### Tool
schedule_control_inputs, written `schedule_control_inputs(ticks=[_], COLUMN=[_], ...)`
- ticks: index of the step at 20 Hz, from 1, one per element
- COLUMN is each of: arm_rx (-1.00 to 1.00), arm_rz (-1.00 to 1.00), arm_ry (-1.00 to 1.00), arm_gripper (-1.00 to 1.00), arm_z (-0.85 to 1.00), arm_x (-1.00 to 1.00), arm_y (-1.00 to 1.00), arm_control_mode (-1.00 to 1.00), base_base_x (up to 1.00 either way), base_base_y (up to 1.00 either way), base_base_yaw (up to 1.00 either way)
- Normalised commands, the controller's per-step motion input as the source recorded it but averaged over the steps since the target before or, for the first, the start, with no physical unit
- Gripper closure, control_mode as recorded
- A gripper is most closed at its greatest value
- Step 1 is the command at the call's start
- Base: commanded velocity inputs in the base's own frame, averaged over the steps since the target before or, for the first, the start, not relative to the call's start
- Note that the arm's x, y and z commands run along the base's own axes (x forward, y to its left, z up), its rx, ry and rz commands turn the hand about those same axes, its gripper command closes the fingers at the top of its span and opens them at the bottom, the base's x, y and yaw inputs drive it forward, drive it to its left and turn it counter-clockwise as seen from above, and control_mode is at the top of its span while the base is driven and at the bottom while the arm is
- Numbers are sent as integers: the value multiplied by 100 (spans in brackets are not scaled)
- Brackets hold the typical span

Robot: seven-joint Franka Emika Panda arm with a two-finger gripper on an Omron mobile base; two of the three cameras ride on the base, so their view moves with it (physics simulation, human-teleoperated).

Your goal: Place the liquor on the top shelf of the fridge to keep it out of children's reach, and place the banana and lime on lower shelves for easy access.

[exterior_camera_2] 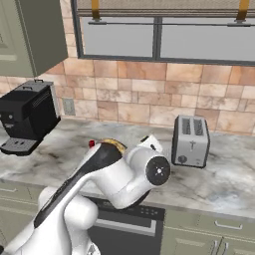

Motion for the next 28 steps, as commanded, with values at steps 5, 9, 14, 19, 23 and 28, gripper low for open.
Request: schedule_control_inputs(ticks=[5,9,14,19,23,28], arm_rx=[-14,-16,-12,-11,-19,-29], arm_rz=[13,12,13,11,4,0], arm_ry=[-2,0,-2,0,0,0], arm_gripper=[100,100,100,100,100,100], arm_z=[100,80,42,16,14,2], arm_x=[-20,-12,-13,-12,-13,-13], arm_y=[55,45,21,4,28,65], arm_control_mode=[-100,-100,-100,-100,-100,-100], base_base_x=[0,0,0,0,0,0], base_base_y=[0,0,0,0,0,0], base_base_yaw=[0,0,0,0,0,0])
